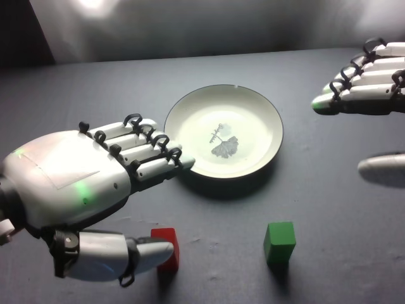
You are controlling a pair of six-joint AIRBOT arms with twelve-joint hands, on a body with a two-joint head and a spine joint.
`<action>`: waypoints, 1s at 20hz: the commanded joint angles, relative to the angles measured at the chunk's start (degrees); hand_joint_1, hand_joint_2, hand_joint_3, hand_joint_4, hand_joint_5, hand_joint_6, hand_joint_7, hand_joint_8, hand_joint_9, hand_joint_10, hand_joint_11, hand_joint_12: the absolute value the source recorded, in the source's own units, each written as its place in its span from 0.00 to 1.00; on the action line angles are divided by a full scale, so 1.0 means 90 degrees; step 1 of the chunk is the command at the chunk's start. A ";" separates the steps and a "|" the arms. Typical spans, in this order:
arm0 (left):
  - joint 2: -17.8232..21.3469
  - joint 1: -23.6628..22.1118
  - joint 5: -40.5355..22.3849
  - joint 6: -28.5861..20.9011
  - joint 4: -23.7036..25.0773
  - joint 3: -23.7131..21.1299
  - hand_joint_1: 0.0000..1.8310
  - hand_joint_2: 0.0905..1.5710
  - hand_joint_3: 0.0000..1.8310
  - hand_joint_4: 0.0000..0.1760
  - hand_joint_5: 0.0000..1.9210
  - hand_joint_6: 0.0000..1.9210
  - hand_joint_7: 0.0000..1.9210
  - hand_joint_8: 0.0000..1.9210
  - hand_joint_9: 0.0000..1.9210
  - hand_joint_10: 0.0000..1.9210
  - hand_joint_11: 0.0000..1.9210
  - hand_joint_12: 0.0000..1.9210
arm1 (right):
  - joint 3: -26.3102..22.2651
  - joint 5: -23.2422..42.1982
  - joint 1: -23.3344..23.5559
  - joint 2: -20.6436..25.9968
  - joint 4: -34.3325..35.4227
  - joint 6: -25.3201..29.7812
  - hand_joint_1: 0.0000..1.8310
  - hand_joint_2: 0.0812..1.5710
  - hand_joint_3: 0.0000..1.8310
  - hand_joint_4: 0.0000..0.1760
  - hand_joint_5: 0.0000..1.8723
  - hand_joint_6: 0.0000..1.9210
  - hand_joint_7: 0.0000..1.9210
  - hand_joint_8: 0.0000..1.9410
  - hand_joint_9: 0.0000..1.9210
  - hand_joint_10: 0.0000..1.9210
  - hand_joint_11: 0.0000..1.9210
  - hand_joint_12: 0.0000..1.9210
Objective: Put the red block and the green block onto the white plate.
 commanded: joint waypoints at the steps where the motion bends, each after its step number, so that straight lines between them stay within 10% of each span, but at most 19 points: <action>1: 0.0030 -0.0058 -0.0670 0.0010 0.0001 0.0023 0.00 0.78 0.01 0.00 0.03 0.00 0.03 0.00 0.02 0.00 0.00 0.01 | 0.0001 0.0657 0.0024 0.0079 0.0366 -0.0243 0.00 0.80 0.00 0.00 0.14 0.00 0.13 0.00 0.11 0.01 0.00 0.27; 10: 0.0012 -0.0089 -0.0307 0.0073 -0.0152 0.0074 0.00 0.75 0.00 0.00 0.05 0.01 0.03 0.00 0.02 0.00 0.01 0.01 | 0.0000 0.2177 -0.0952 0.0078 0.2088 -0.1295 0.00 0.72 0.00 0.00 0.12 0.00 0.09 0.00 0.07 0.00 0.00 0.09; 17: -0.0105 0.0009 -0.0289 0.0719 -0.0844 0.0125 0.01 0.69 0.00 0.00 0.14 0.01 0.06 0.00 0.01 0.00 0.00 0.00 | -0.0034 0.2194 -0.1178 0.0079 0.2846 -0.1310 0.05 0.55 0.00 0.68 0.13 0.00 0.00 0.00 0.00 0.00 0.00 0.00; 20: -0.0268 0.0205 -0.0513 0.0812 -0.1018 0.0165 0.09 0.65 0.00 0.08 0.23 0.01 0.08 0.00 0.00 0.00 0.00 0.00 | -0.0171 0.2193 -0.1329 0.0080 0.3027 -0.1481 0.11 0.50 0.00 0.77 0.18 0.01 0.00 0.00 0.00 0.00 0.00 0.00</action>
